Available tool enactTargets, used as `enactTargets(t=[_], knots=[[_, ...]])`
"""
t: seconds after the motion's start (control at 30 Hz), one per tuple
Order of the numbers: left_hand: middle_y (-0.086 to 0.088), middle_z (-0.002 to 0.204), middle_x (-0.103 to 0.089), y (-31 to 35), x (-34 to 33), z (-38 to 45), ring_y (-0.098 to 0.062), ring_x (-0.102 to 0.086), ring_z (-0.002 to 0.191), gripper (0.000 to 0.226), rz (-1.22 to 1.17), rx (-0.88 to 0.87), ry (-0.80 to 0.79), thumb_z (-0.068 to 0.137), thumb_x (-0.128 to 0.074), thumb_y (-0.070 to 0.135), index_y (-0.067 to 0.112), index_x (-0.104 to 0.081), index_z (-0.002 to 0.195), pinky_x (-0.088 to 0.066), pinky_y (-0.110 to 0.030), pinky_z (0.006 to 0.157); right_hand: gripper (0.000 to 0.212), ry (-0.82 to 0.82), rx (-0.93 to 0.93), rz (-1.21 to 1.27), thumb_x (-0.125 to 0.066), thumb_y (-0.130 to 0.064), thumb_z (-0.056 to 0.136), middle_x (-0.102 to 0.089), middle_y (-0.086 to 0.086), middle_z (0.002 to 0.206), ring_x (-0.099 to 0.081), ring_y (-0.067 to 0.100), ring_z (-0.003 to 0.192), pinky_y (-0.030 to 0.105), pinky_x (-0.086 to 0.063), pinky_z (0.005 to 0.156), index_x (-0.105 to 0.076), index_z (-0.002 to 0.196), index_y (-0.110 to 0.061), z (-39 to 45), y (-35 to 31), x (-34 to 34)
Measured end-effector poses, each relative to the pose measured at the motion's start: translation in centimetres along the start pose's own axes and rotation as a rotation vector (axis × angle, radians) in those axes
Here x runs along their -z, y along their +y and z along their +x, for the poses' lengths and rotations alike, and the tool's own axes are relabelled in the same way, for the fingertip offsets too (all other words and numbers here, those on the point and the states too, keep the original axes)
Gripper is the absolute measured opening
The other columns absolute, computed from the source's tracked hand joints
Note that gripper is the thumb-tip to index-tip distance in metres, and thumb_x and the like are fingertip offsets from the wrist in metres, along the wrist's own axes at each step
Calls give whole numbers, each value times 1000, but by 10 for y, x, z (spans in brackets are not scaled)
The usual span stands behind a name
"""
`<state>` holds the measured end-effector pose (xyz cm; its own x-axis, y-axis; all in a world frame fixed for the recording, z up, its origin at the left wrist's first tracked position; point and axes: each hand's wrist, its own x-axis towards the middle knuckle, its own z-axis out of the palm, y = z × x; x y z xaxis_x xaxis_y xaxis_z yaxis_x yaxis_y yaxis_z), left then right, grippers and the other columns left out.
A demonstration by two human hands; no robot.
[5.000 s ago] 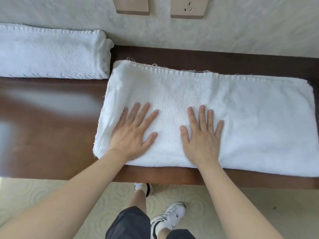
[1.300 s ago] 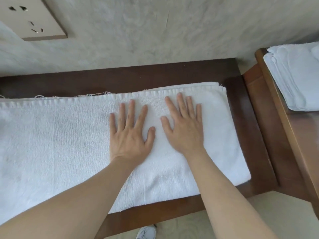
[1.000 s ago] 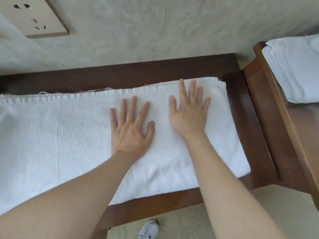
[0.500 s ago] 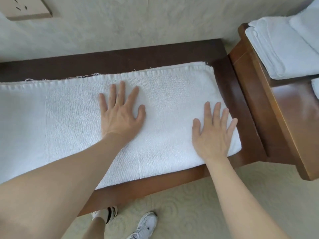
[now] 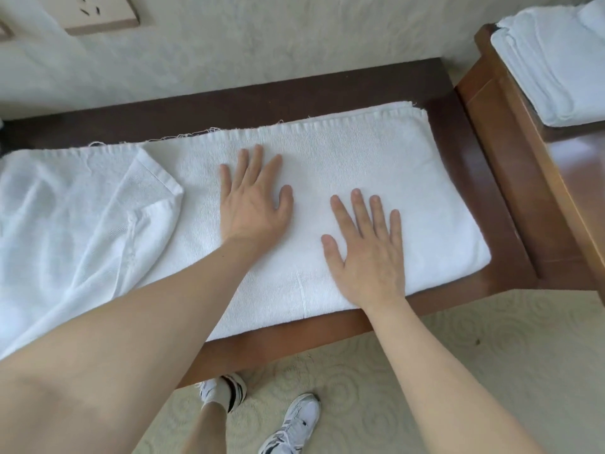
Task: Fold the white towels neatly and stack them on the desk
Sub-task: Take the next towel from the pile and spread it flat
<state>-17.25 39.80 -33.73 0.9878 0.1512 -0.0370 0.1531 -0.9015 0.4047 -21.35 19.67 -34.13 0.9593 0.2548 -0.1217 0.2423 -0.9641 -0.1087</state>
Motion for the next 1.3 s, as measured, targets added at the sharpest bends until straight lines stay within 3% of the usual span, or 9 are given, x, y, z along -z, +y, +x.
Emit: enactTargets(t=[0.2,0.33,0.53,0.67,0.77,0.97,1.07,1.17,1.3], knots=[[2,169,-2,-40,19,-13,-16,5,155,62,157,-124,-96,103,-24,52,30,-12,160,6,-41,125,62,22,-10,-12,-16,-54,104,-9,2,169,-6,27,156,55,-7,124,-13,161,-30,0,0,-1],[9,168,9,-86,42,-30,-13,13,154,64,223,-17,-148,102,-19,58,36,-1,159,6,-39,123,63,21,-15,-14,-20,-53,103,-10,2,169,-7,26,156,54,-7,124,-15,161,-29,1,0,-1],[-10,163,-27,-138,81,-49,-30,-15,153,53,293,9,17,104,-23,39,18,-40,150,-8,-50,124,66,9,-27,-48,-20,-52,101,-8,3,169,-6,26,156,54,-7,124,-12,162,-29,1,0,-2],[-8,153,-44,-166,108,-64,-31,-38,140,45,-74,228,141,105,-39,32,13,-44,147,-30,-46,115,67,12,-35,-60,-17,-53,100,-11,5,168,-9,27,155,55,-9,124,-12,162,-27,1,1,-3],[1,119,-62,-179,115,-67,-21,-52,117,52,-269,363,113,100,-44,48,17,-51,141,-40,-35,102,67,20,-32,-34,-21,-50,99,-15,6,167,-13,29,154,56,-10,123,-19,161,-24,1,-1,-2],[20,92,-57,-186,115,-64,-10,-55,98,26,-243,414,153,93,-66,39,21,-67,112,-38,-23,81,67,9,-33,-10,-25,-49,98,-18,5,167,-14,29,154,55,-10,124,-22,160,-25,2,-4,3],[12,89,-64,-188,106,-69,-14,-60,88,18,-355,504,262,97,-61,36,20,-66,101,-40,-21,71,67,-44,-52,-21,-24,-50,98,-17,4,167,-15,29,154,55,-11,123,-22,160,-26,4,-5,7],[11,86,-57,-191,98,-70,-18,-57,86,17,-361,485,292,100,-57,34,17,-60,97,-37,-27,73,69,-86,-104,6,-19,-56,97,-11,3,169,-7,28,155,57,-6,123,-16,161,-30,5,-16,11],[13,85,-51,-193,97,-69,-15,-50,88,16,-347,402,307,101,-56,26,10,-59,99,-30,-21,73,74,-102,-139,16,-5,-66,95,2,1,170,7,30,155,60,2,122,-1,161,-33,18,-72,10]])
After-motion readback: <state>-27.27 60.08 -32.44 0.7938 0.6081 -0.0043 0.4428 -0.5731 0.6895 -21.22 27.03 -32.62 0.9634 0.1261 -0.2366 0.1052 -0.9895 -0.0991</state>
